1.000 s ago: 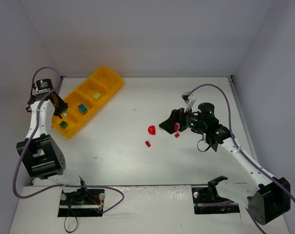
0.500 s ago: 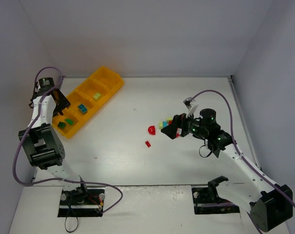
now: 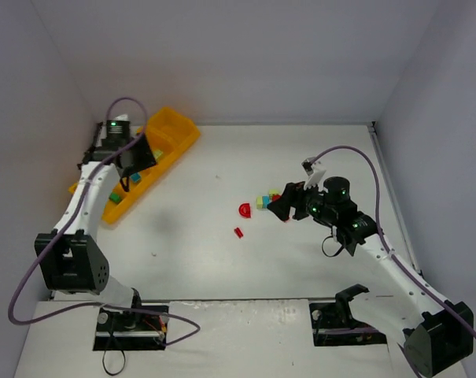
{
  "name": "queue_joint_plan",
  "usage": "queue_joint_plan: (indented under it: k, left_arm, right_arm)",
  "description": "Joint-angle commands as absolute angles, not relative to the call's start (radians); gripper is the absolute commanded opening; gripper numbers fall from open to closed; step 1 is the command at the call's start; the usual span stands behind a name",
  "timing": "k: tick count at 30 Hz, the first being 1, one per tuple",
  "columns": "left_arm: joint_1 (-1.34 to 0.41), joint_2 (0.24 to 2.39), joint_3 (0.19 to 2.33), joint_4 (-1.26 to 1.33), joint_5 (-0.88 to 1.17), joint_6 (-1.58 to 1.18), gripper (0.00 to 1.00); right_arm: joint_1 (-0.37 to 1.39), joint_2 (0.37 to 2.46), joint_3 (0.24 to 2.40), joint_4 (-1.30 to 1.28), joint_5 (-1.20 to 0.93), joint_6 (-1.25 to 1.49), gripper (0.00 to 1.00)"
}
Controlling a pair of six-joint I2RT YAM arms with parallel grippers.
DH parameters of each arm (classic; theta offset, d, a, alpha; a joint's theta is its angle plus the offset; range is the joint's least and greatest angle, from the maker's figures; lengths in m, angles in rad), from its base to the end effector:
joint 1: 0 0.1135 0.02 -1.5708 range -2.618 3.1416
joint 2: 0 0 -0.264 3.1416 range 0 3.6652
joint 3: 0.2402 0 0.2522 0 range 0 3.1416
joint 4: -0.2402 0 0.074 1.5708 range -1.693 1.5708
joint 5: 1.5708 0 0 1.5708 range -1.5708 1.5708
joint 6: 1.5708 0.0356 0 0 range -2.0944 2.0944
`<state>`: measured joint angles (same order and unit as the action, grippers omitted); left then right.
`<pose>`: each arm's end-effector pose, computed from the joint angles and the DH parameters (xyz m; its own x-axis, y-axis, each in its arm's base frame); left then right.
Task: Sort the legos into containers by color
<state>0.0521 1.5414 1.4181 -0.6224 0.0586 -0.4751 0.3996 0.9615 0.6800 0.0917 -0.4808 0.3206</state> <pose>0.3428 0.0158 0.3325 -0.5984 -0.4885 -0.6351 -0.3179 0.8724 -0.3714 0.2005 0.1025 0.2997 -0.4055 0.1321 -0.9045 -0.6697 0.6306 0.3923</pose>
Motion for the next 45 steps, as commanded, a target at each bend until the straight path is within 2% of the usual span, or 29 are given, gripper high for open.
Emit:
queue_joint_plan:
  k: [1, 4, 7, 8, 14, 18, 26, 38, 45]
  left_arm:
    - [-0.188, 1.463, 1.391, -0.592, 0.135, -0.459, 0.56]
    - [-0.323, 1.485, 1.371, -0.555, 0.140, -0.486, 0.56]
    - [-0.451, 1.554, 1.382, -0.506, 0.184, -0.540, 0.56]
    - [-0.495, 1.599, 1.390, -0.491, 0.189, -0.567, 0.61]
    - [-0.600, 1.799, 1.500, -0.489, 0.195, -0.623, 0.70]
    - [-0.650, 1.908, 1.594, -0.518, 0.167, -0.629, 0.72]
    - [-0.687, 2.045, 1.715, -0.584, 0.095, -0.634, 0.72]
    - [-0.724, 2.109, 1.720, -0.624, 0.049, -0.641, 0.71]
    - [-0.735, 2.121, 1.717, -0.618, 0.048, -0.649, 0.59]
  right_arm:
    - [0.388, 0.928, 0.673, 0.127, -0.417, 0.342, 0.65]
    - [0.382, 0.917, 0.672, 0.114, -0.394, 0.351, 0.63]
    - [0.377, 0.908, 0.672, 0.095, -0.374, 0.354, 0.66]
    - [0.377, 0.907, 0.670, 0.089, -0.365, 0.356, 0.69]
    - [0.374, 0.881, 0.669, 0.058, -0.338, 0.368, 0.75]
    - [0.373, 0.865, 0.669, 0.041, -0.318, 0.380, 0.76]
    - [0.370, 0.850, 0.670, 0.025, -0.302, 0.393, 0.76]
    - [0.368, 0.893, 0.692, 0.025, -0.285, 0.382, 0.76]
    - [0.368, 0.916, 0.701, 0.025, -0.284, 0.373, 0.76]
